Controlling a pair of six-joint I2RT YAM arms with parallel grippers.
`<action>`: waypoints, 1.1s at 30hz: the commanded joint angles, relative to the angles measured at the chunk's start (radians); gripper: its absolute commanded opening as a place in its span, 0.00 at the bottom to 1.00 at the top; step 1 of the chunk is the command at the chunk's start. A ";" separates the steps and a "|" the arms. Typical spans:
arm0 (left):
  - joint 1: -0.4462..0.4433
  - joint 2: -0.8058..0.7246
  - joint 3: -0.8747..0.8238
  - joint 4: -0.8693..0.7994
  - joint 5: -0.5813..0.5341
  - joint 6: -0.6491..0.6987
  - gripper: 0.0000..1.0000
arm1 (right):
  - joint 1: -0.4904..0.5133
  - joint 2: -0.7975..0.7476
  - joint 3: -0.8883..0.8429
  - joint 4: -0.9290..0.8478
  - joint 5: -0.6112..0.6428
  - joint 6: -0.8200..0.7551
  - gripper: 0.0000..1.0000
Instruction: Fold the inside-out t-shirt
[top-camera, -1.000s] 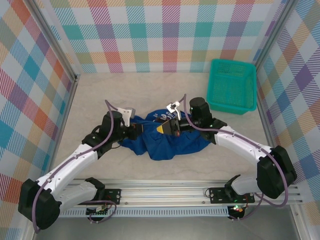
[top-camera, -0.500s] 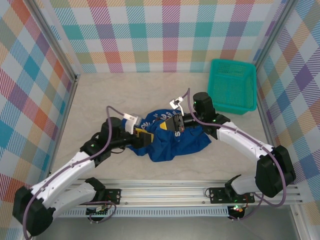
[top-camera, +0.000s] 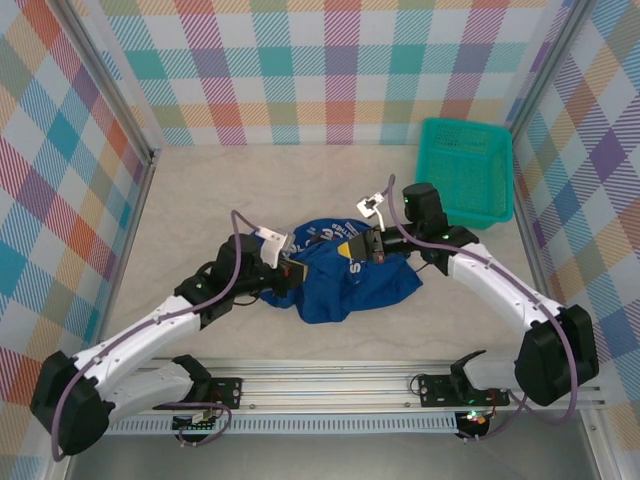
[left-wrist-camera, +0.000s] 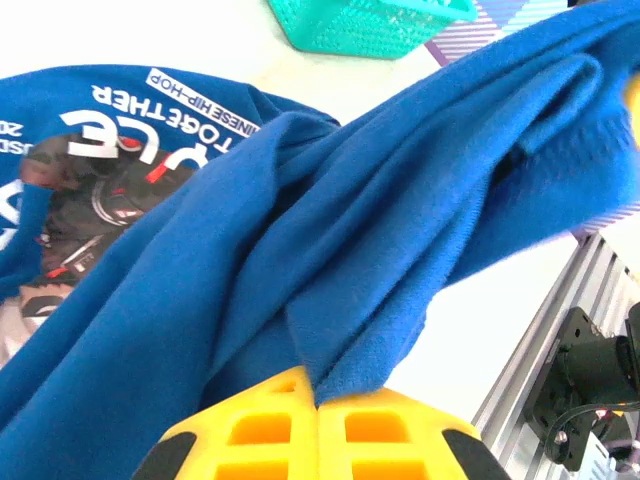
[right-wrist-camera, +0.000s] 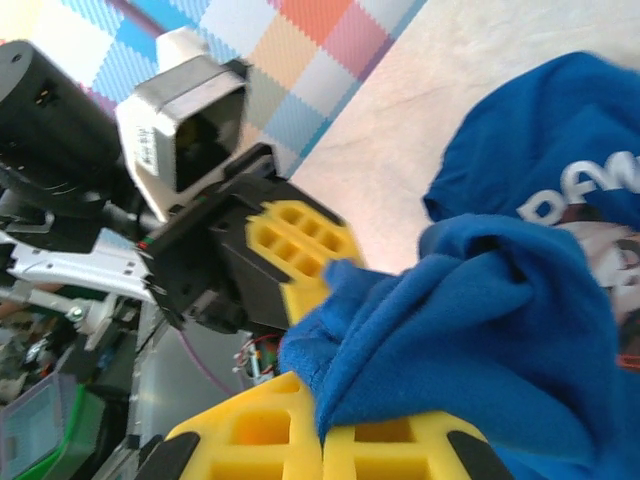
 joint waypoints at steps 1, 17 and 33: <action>0.032 -0.073 -0.059 -0.010 -0.014 -0.029 0.00 | -0.016 -0.034 0.044 -0.136 0.051 -0.126 0.00; 0.059 -0.173 -0.119 0.219 0.246 -0.109 0.00 | 0.003 0.054 0.171 -0.400 0.418 -0.229 0.00; 0.061 -0.171 -0.051 0.209 0.373 0.015 0.00 | 0.163 -0.164 -0.001 -0.171 0.461 -0.455 0.49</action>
